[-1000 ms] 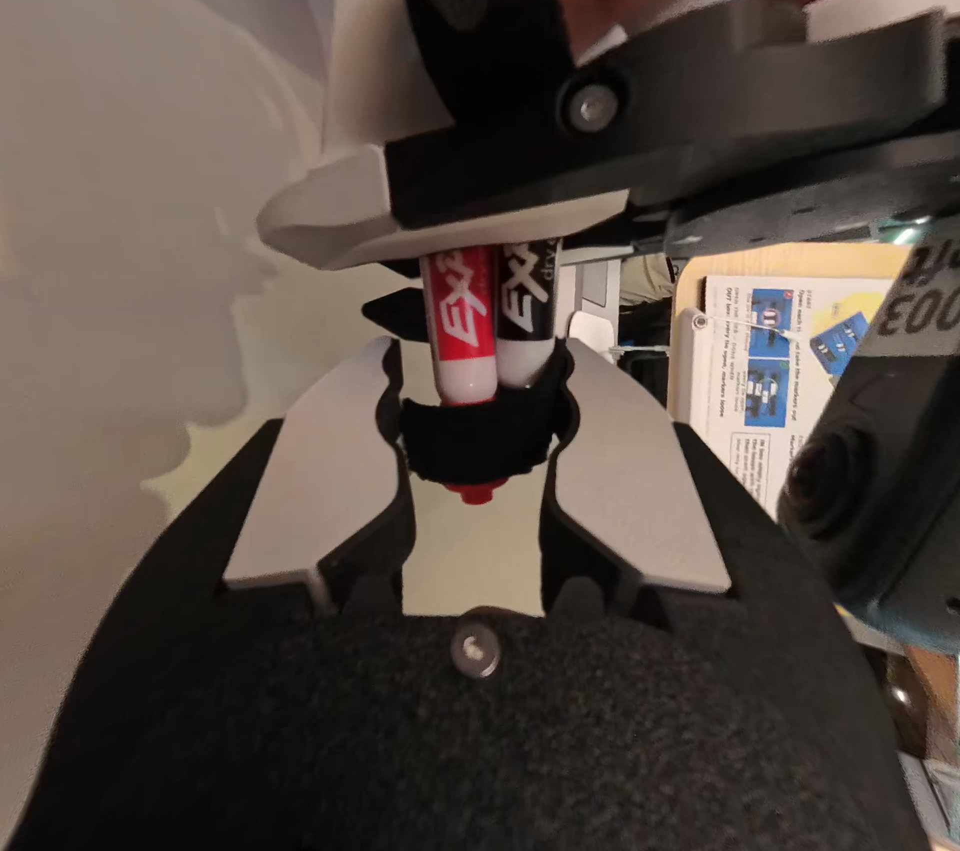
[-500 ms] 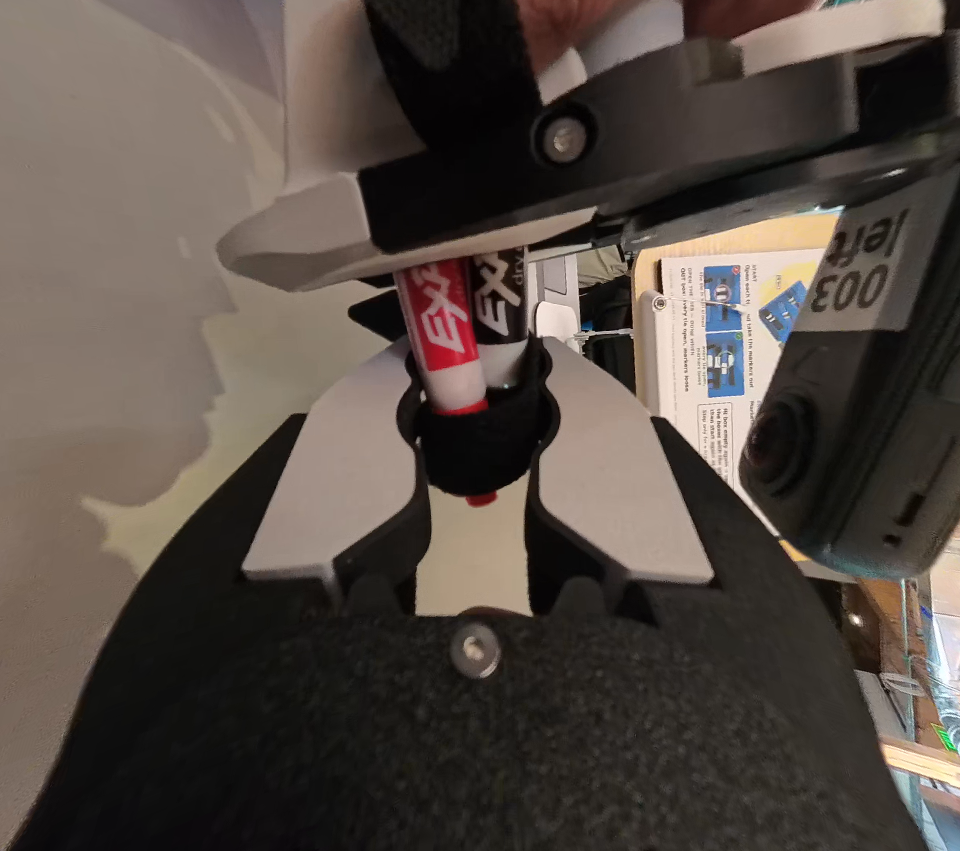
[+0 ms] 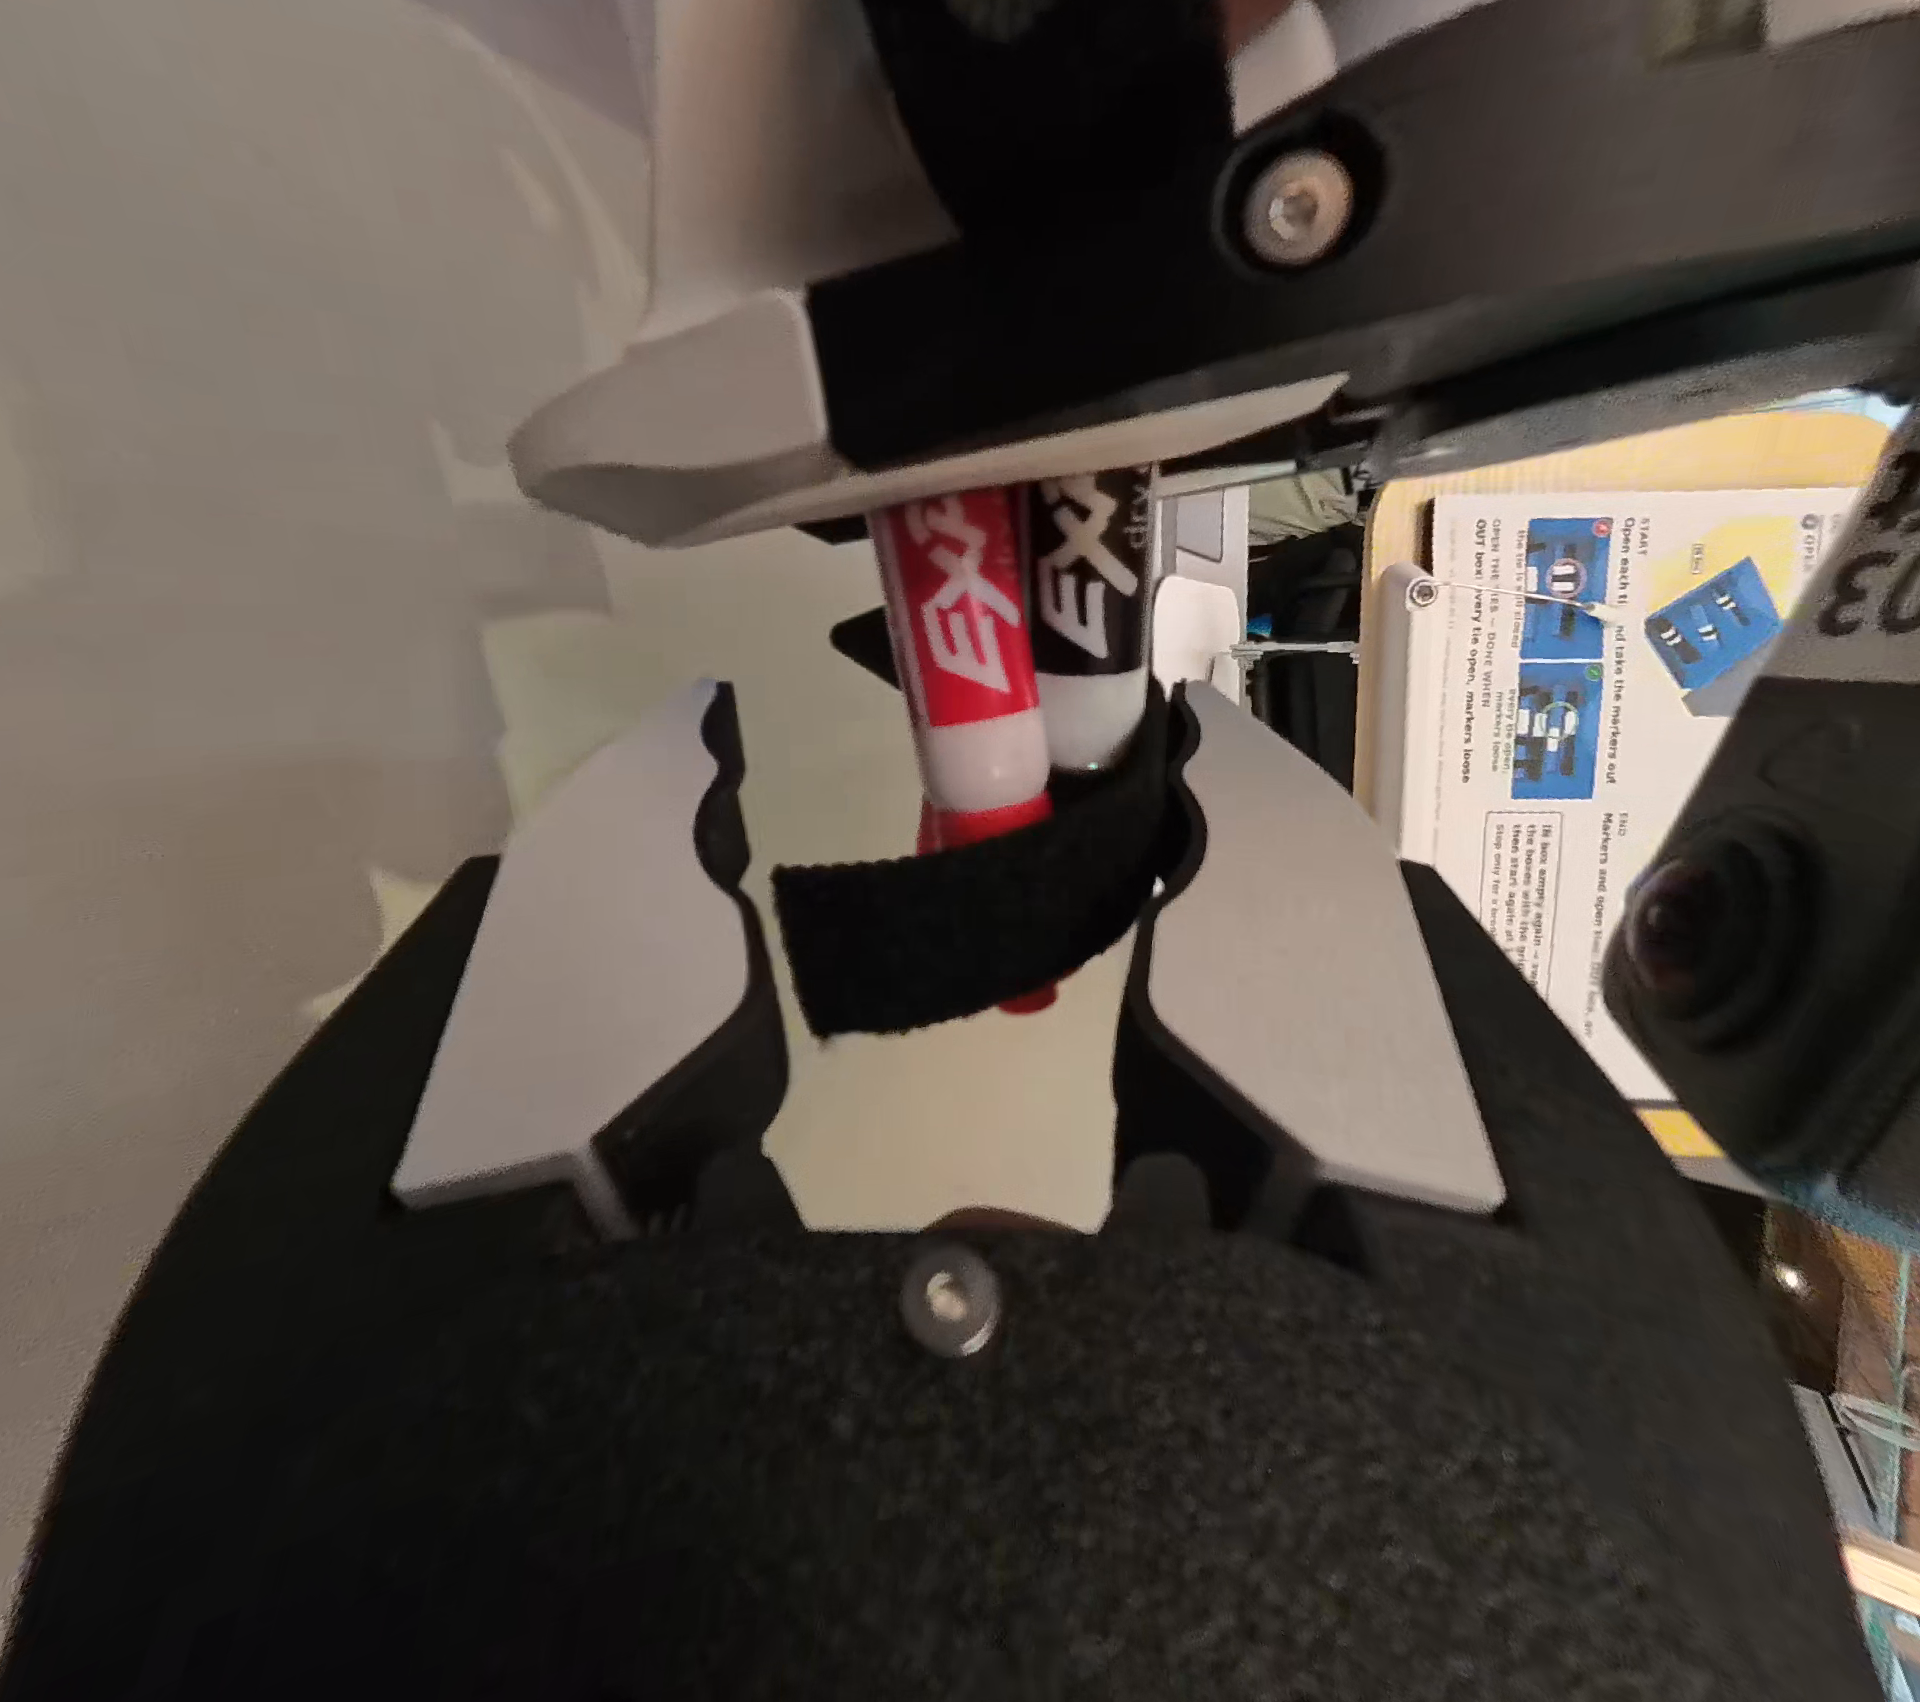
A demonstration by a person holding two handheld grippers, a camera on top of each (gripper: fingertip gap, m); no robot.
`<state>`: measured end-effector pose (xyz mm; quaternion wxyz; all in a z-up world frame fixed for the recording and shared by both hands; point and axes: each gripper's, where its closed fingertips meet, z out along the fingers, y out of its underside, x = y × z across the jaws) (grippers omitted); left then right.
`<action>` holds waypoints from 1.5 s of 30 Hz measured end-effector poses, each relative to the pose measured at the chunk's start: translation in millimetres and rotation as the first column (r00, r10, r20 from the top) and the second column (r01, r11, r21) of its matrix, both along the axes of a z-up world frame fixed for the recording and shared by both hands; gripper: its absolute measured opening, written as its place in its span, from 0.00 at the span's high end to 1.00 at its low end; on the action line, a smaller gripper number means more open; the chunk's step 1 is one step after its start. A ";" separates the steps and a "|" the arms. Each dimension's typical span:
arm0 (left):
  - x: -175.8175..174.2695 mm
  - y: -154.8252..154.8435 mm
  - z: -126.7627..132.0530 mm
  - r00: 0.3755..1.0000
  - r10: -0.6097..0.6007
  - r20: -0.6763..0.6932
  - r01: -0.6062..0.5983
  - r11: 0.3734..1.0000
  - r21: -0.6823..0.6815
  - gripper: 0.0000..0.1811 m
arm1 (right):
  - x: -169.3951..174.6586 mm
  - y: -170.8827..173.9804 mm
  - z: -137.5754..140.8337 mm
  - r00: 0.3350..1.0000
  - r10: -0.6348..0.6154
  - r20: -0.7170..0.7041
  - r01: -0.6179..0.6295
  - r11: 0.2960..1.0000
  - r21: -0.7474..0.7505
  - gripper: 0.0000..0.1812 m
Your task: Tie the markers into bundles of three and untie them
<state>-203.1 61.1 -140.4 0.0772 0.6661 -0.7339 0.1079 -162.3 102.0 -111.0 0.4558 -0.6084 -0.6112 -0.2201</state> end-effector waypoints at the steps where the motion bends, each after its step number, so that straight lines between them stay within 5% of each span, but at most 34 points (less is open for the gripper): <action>1: -0.1 0.6 0.0 1.000 0.002 0.001 -0.002 1.000 0.001 0.77 | 0.5 -0.9 0.1 1.000 -0.002 0.003 0.002 1.000 -0.004 0.57; 12: -1.2 2.8 -2.3 1.000 0.001 -0.006 -0.001 1.000 0.009 0.77 | -13.8 -26.4 8.7 0.982 0.100 -0.160 -0.127 0.978 -0.163 0.47; 28: -2.3 -3.4 3.3 1.000 -0.023 0.015 0.023 1.000 0.005 0.77 | -11.9 -36.1 29.7 0.787 0.131 -0.603 -0.366 0.886 -0.284 0.64; 33: -2.1 -7.4 4.7 0.999 -0.039 0.021 0.039 0.999 -0.003 0.77 | -8.9 -34.7 32.4 0.746 0.156 -0.647 -0.410 0.874 -0.261 0.71; 39: 1.4 -8.9 6.4 0.999 -0.040 0.033 0.040 0.999 -0.010 0.77 | -9.0 -26.2 18.8 0.811 0.156 -0.563 -0.335 0.914 -0.229 0.68; 45: -0.7 -9.3 4.5 0.999 -0.042 0.034 0.042 0.999 -0.010 0.77 | -8.1 -25.3 16.6 0.767 0.117 -0.631 -0.348 0.902 -0.255 0.68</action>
